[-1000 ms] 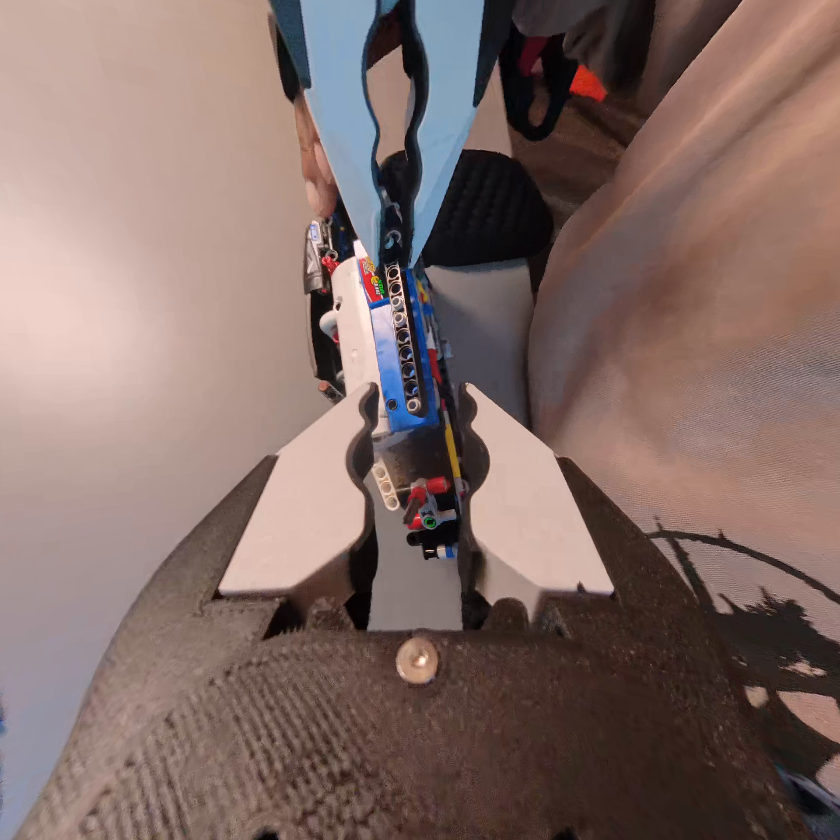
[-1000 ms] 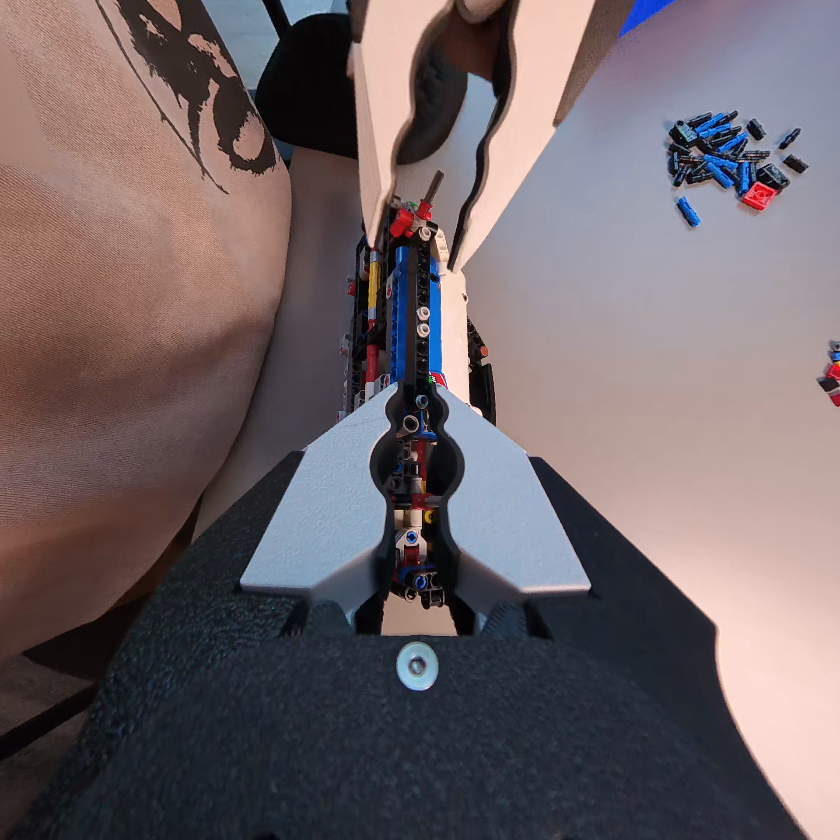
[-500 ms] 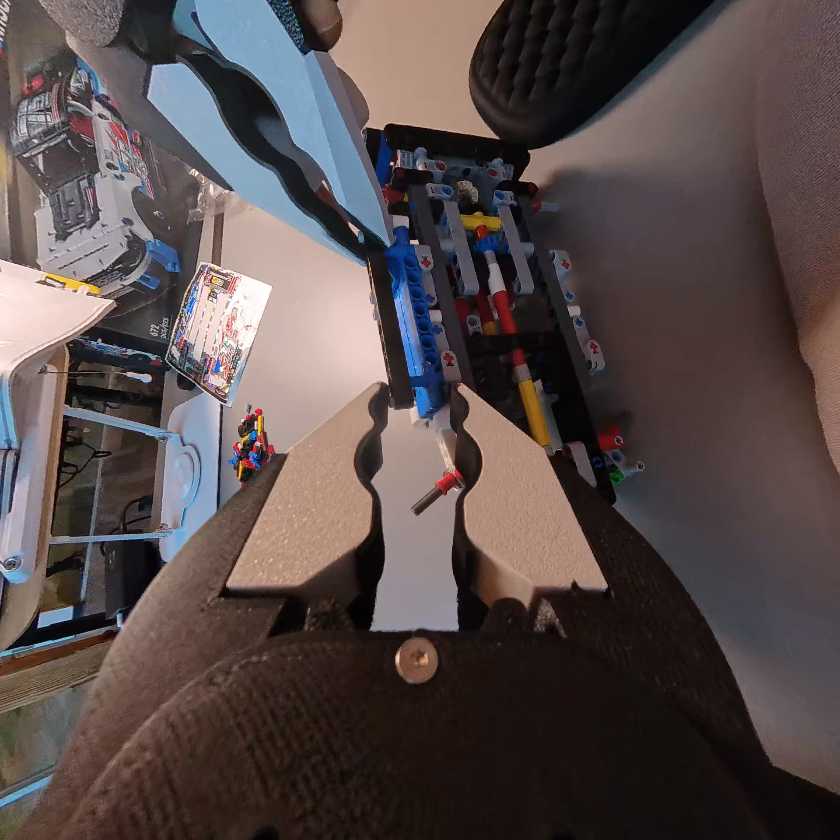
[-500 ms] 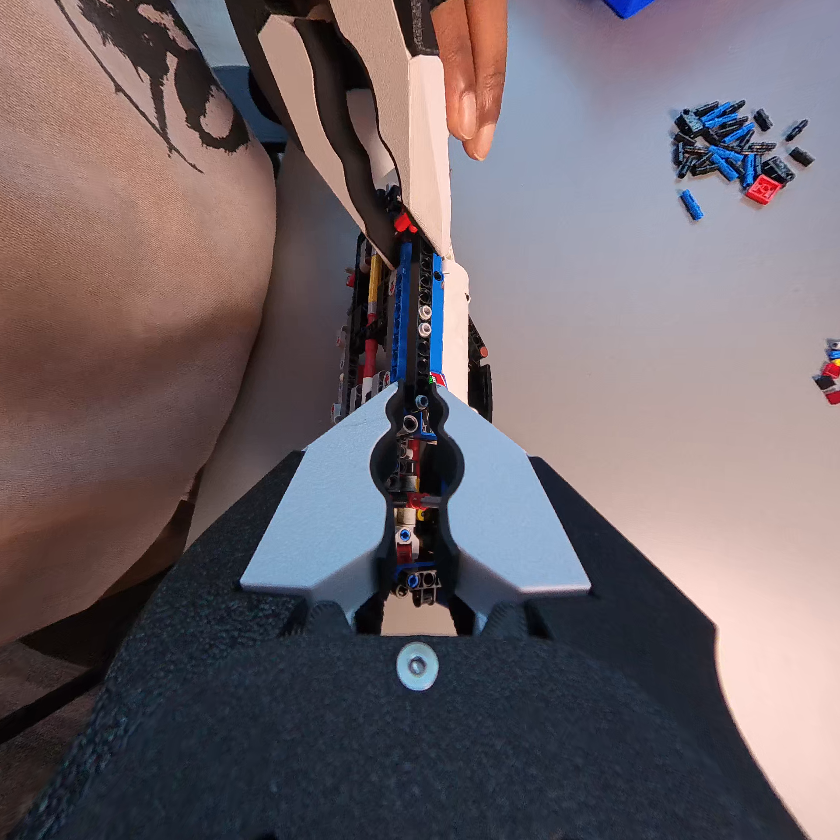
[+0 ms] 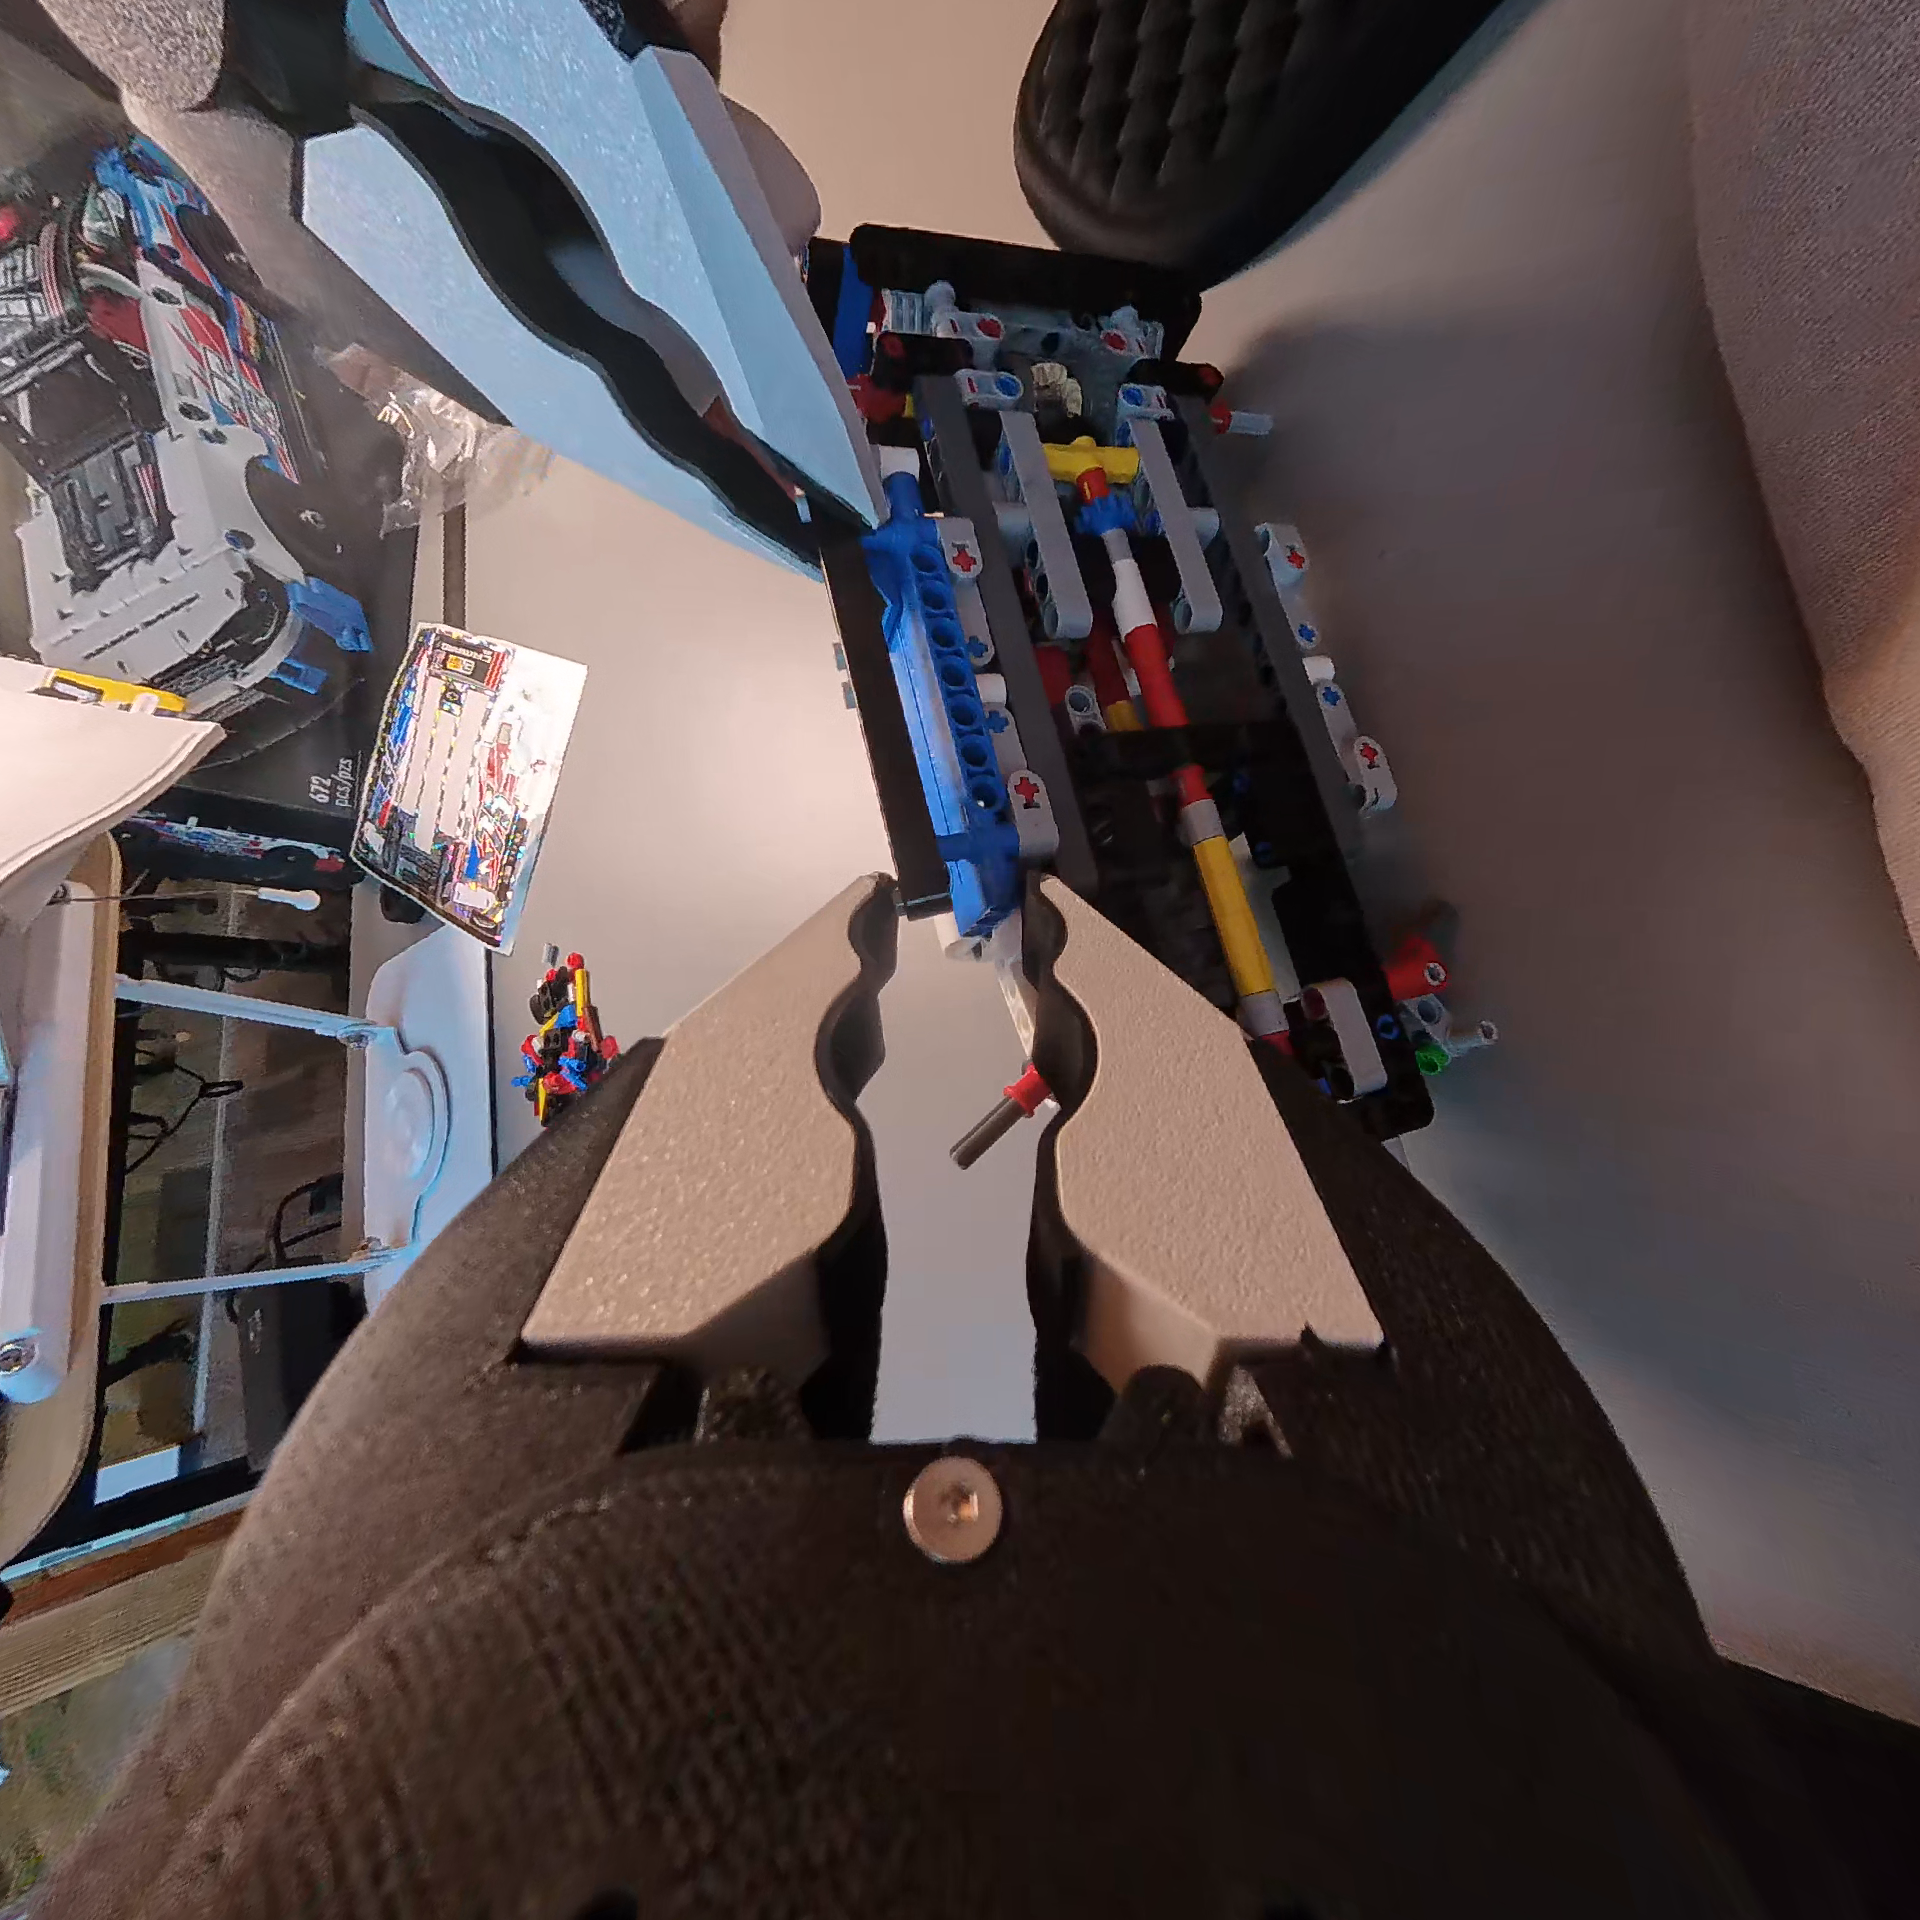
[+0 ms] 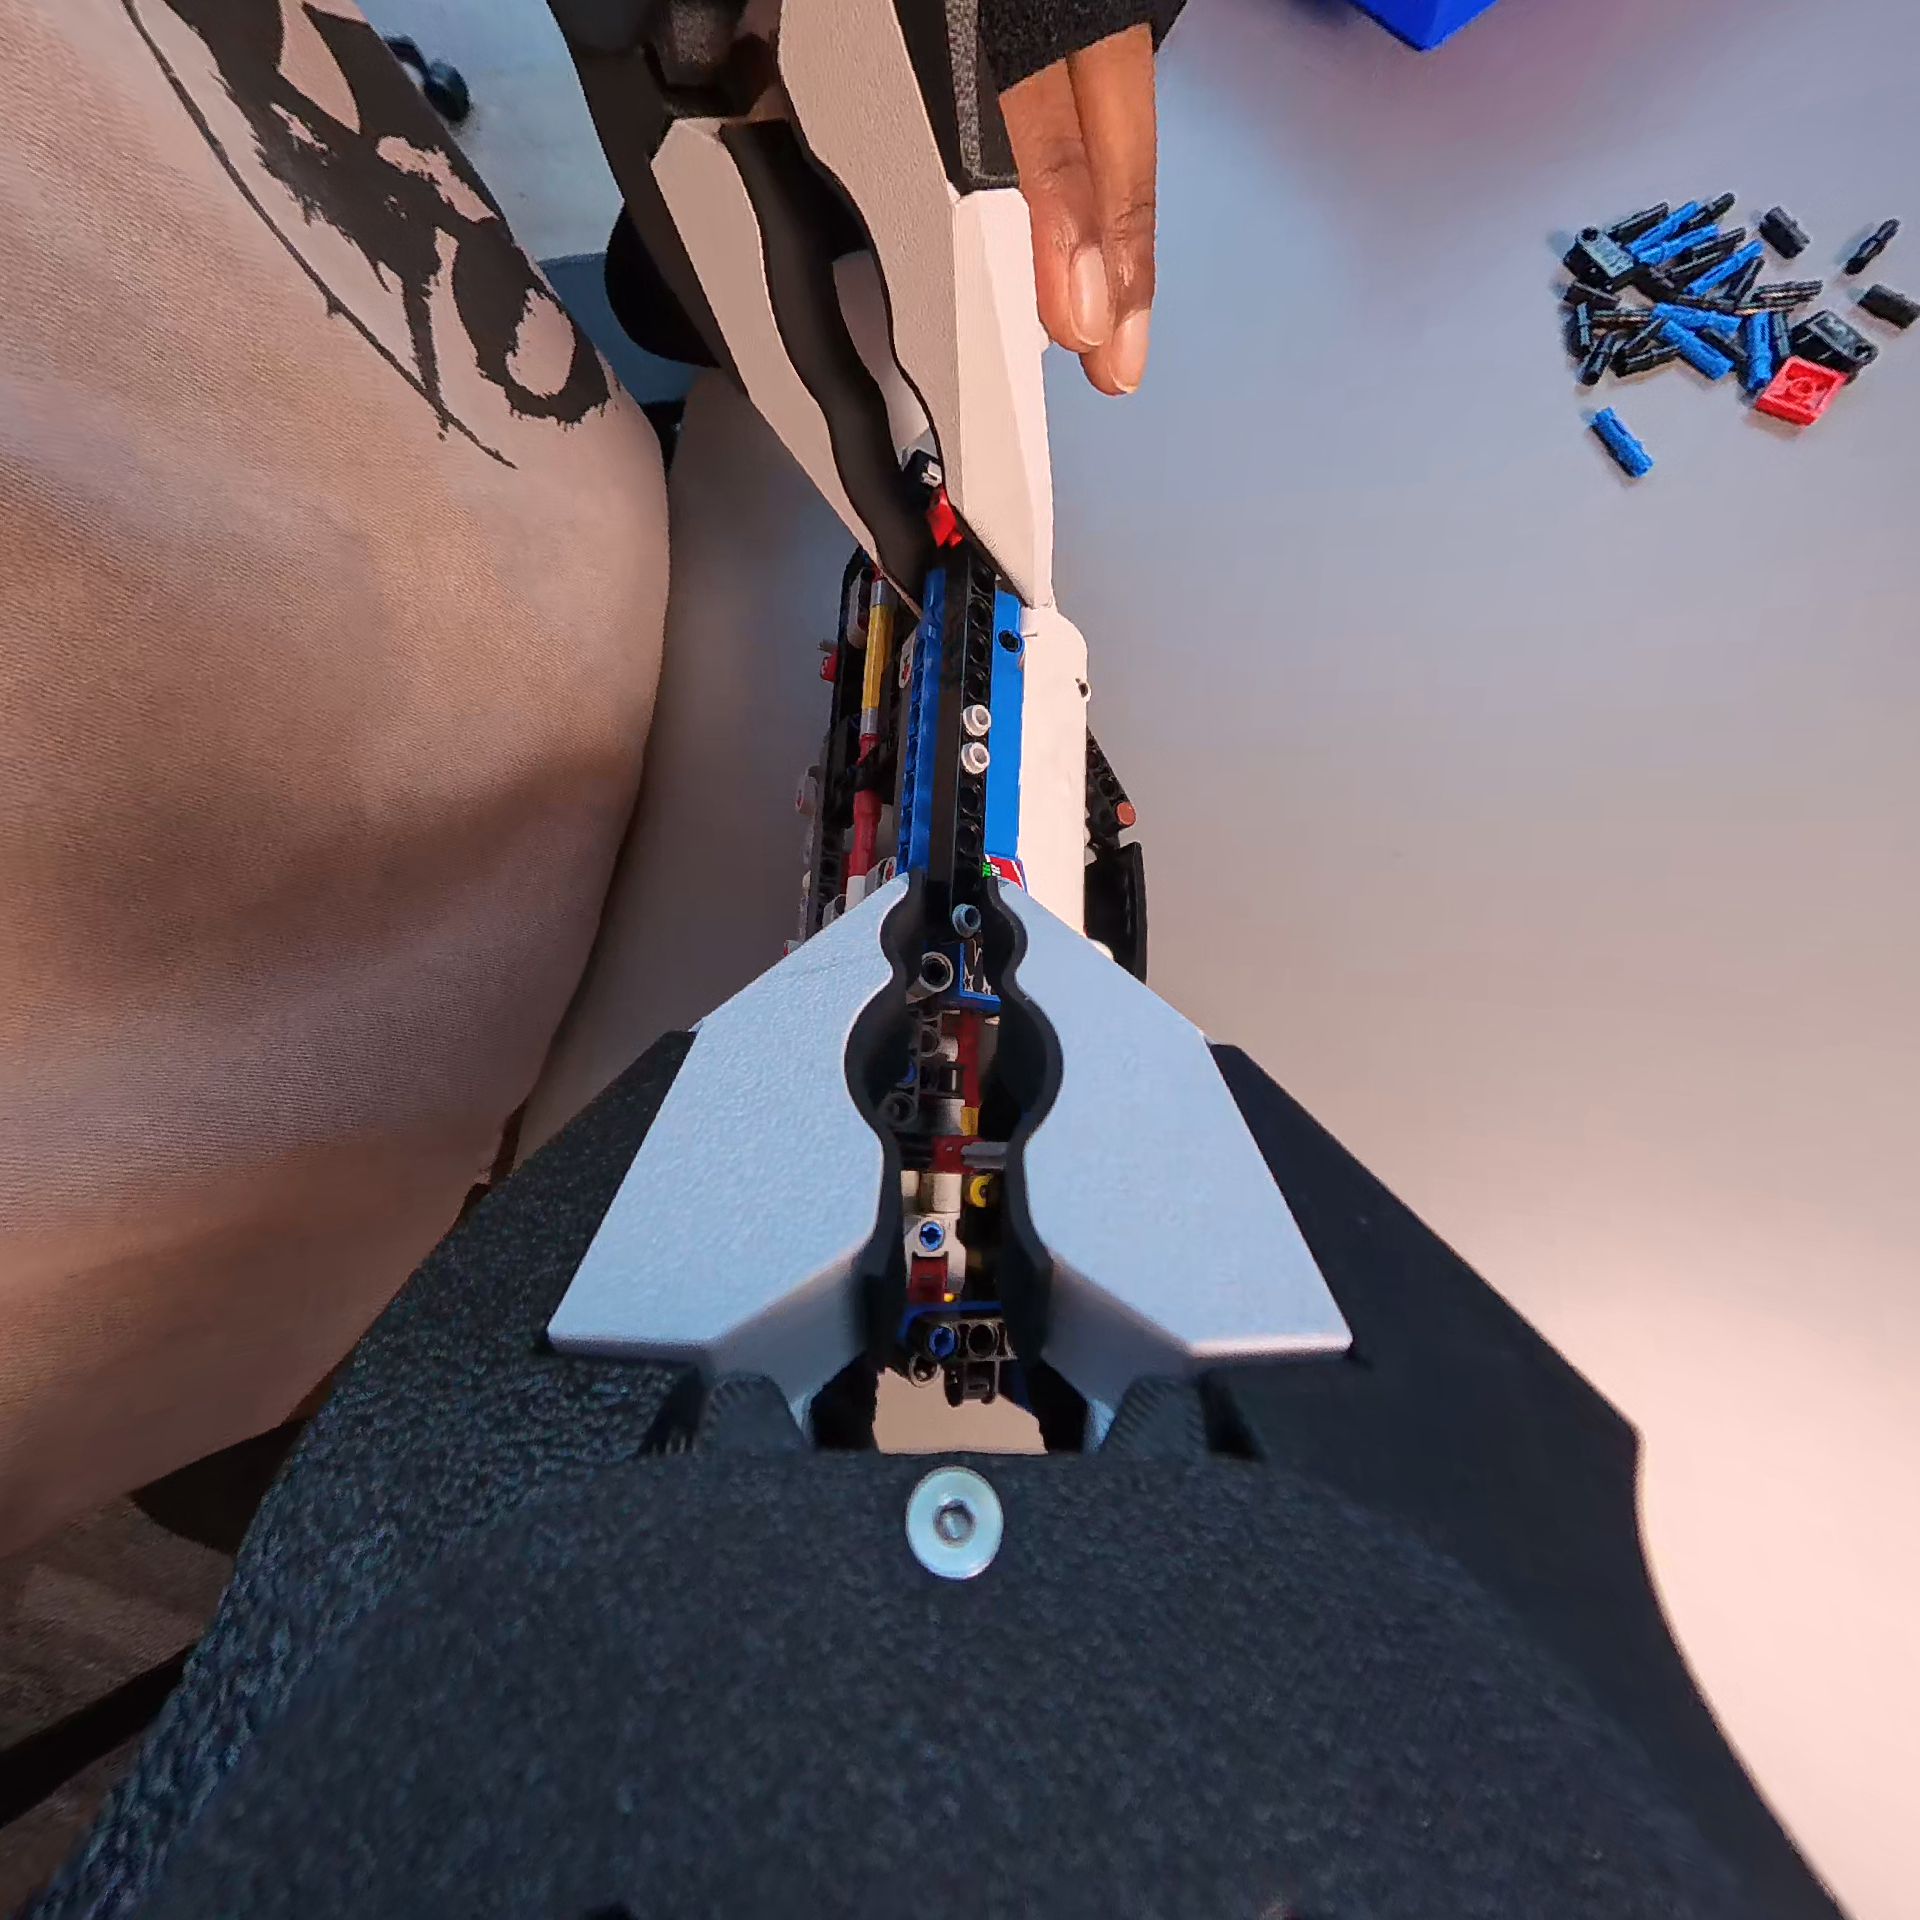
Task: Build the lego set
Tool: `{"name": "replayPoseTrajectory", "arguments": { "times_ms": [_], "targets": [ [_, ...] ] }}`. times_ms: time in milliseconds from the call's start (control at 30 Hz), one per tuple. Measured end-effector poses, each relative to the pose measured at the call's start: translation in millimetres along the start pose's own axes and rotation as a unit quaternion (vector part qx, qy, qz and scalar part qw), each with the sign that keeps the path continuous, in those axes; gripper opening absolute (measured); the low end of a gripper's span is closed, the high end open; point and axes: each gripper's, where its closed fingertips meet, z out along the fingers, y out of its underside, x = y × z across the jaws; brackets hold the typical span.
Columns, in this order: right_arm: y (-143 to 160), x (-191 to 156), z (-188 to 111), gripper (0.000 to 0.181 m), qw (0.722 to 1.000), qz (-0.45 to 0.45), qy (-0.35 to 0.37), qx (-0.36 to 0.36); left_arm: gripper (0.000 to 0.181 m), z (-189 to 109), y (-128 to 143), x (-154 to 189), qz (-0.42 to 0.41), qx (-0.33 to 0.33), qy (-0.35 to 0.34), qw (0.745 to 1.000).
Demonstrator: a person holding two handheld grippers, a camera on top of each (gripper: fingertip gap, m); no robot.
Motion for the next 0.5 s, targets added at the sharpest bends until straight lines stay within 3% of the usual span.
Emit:
{"name": "replayPoseTrajectory", "arguments": {
  "times_ms": [167, 333, 500],
  "targets": [
    [0.1, -1.3, -0.9, 0.010, 0.999, -0.016, 0.036, 0.012, 0.022, -0.8, -2.4, 0.9, 0.012, 0.003, -0.004, 1.000],
    [-2.3, -1.1, -7.7, 0.028, 0.991, -0.069, 0.108, 0.033, 0.019, -1.1, -5.5, 1.7, 0.019, 0.005, -0.008, 1.000],
    [-1.4, -7.7, -9.2, 0.026, 0.973, -0.133, 0.188, 0.028, 0.020, 0.1, -6.3, 1.4, 0.033, 0.004, -0.009, 0.999]
  ]
}}
